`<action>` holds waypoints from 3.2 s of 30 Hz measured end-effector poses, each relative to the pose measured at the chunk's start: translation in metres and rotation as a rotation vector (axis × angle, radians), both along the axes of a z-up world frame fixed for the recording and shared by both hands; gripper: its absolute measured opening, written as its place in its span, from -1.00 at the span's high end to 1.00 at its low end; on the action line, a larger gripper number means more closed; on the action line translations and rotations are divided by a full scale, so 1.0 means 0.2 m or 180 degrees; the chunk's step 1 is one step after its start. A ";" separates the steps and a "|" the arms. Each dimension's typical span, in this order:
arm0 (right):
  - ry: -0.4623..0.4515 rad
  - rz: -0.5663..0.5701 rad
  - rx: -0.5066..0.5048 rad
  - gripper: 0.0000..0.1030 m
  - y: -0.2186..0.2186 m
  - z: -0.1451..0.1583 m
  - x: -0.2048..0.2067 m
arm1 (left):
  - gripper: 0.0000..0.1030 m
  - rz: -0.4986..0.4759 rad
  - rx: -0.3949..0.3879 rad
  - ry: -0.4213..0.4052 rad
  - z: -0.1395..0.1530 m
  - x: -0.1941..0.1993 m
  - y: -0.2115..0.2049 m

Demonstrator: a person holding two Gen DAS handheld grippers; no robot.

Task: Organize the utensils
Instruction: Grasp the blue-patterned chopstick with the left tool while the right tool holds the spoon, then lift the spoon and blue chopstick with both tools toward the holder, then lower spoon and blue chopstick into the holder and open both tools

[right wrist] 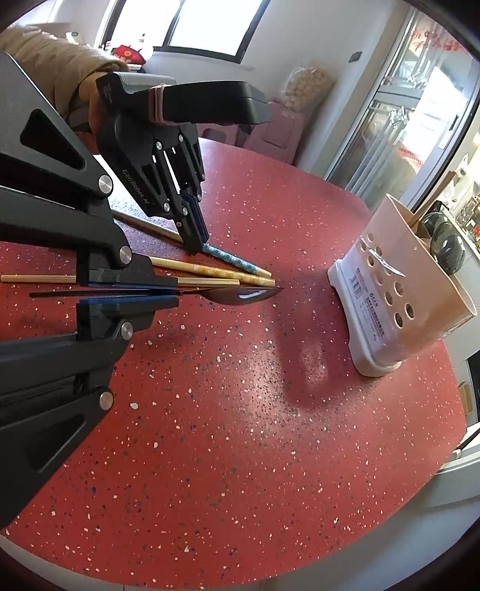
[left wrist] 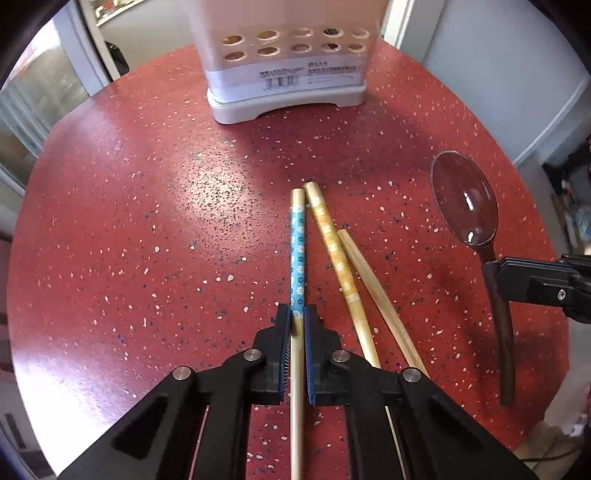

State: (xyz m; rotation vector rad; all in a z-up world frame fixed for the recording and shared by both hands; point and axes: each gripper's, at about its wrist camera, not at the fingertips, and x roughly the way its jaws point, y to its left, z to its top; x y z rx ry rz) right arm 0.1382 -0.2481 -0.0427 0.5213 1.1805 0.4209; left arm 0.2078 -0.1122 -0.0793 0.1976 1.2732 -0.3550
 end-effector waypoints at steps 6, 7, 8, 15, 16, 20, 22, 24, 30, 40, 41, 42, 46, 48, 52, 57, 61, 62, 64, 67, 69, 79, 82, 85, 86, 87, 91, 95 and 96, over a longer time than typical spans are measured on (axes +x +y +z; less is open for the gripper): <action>-0.0038 -0.0013 0.0000 0.93 -0.01 0.01 -0.01 | 0.30 0.0154 0.0022 -0.0251 0.02 -0.05 0.08; -0.0043 -0.0012 -0.0001 0.93 0.00 0.01 -0.01 | 0.30 0.0177 0.0002 -0.0303 0.04 -0.09 0.08; -0.0054 -0.0006 -0.0003 0.93 0.00 0.01 -0.01 | 0.30 0.0194 -0.0017 -0.0346 0.05 -0.12 0.08; -0.0148 -0.0007 -0.0035 0.93 -0.01 0.04 -0.03 | 0.30 0.0269 -0.0177 -0.0778 0.25 -0.36 0.09; -0.0163 -0.0009 -0.0032 0.93 -0.02 0.04 -0.03 | 0.30 0.0271 -0.0198 -0.0836 0.29 -0.39 0.09; -0.0221 -0.0019 -0.0041 0.93 -0.03 0.07 -0.04 | 0.30 0.0308 -0.0290 -0.1002 0.40 -0.44 0.10; -0.0242 -0.0018 -0.0048 0.93 -0.03 0.07 -0.04 | 0.30 0.0342 -0.0356 -0.1049 0.41 -0.43 0.12; -0.0282 -0.0012 -0.0061 0.93 -0.03 0.09 -0.04 | 0.30 0.0385 -0.0416 -0.1119 0.44 -0.46 0.16; -0.0423 0.0015 -0.0118 0.93 -0.03 0.13 -0.05 | 0.30 0.0546 -0.0587 -0.1349 0.52 -0.49 0.25; -0.0641 0.0043 -0.0208 0.93 -0.01 0.19 -0.04 | 0.30 0.0744 -0.0877 -0.1521 0.61 -0.52 0.41; -0.0655 0.0041 -0.0198 0.93 -0.02 0.19 -0.03 | 0.30 0.0755 -0.0896 -0.1538 0.62 -0.51 0.42; -0.0671 0.0034 -0.0191 0.93 -0.02 0.20 -0.03 | 0.30 0.0767 -0.0913 -0.1545 0.61 -0.50 0.43; -0.0742 0.0016 -0.0179 0.93 -0.02 0.23 0.00 | 0.30 0.0817 -0.1011 -0.1582 0.64 -0.47 0.46; -0.0791 0.0010 -0.0174 0.93 -0.03 0.26 0.02 | 0.30 0.0837 -0.1039 -0.1618 0.65 -0.43 0.46; -0.0906 -0.0012 -0.0160 0.93 -0.04 0.33 0.07 | 0.30 0.0879 -0.1097 -0.1673 0.67 -0.32 0.45; -0.1076 -0.0030 -0.0174 0.93 -0.05 0.43 0.17 | 0.30 0.0966 -0.1186 -0.1766 0.73 -0.12 0.44; -0.1211 -0.0076 -0.0154 0.93 -0.07 0.52 0.31 | 0.30 0.0997 -0.1242 -0.1922 0.83 0.03 0.43; -0.1236 -0.0084 -0.0157 0.93 -0.07 0.54 0.33 | 0.30 0.1001 -0.1239 -0.1968 0.85 0.07 0.43; -0.1312 -0.0095 -0.0171 0.93 -0.07 0.58 0.40 | 0.30 0.1005 -0.1249 -0.2032 0.89 0.15 0.42; -0.1449 -0.0103 -0.0200 0.93 -0.07 0.65 0.52 | 0.30 0.1049 -0.1257 -0.2153 0.94 0.28 0.40; -0.1510 -0.0115 -0.0246 0.93 -0.06 0.68 0.59 | 0.30 0.1080 -0.1273 -0.2201 0.96 0.37 0.39; -0.1864 -0.0247 -0.0448 0.93 -0.03 0.78 0.92 | 0.30 0.1183 -0.1248 -0.2516 0.98 0.69 0.32; -0.1975 -0.0262 -0.0608 0.93 0.01 0.74 0.98 | 0.30 0.1217 -0.1238 -0.2568 0.94 0.74 0.31; -0.2083 -0.0236 -0.0735 0.94 0.03 0.70 1.00 | 0.30 0.1265 -0.1252 -0.2630 0.89 0.78 0.30; -0.2127 -0.0218 -0.0784 0.94 0.05 0.69 1.00 | 0.30 0.1273 -0.1235 -0.2669 0.88 0.78 0.30; -0.2178 -0.0193 -0.0845 0.94 0.06 0.67 1.00 | 0.30 0.1272 -0.1229 -0.2694 0.86 0.78 0.29; -0.2301 -0.0085 -0.1091 0.94 0.13 0.60 1.00 | 0.30 0.1307 -0.1329 -0.2754 0.82 0.81 0.28; -0.2322 -0.0015 -0.1187 0.94 0.16 0.55 0.99 | 0.30 0.1350 -0.1411 -0.2722 0.81 0.86 0.27; -0.2332 0.0000 -0.1199 0.94 0.17 0.54 0.98 | 0.30 0.1352 -0.1426 -0.2746 0.81 0.87 0.27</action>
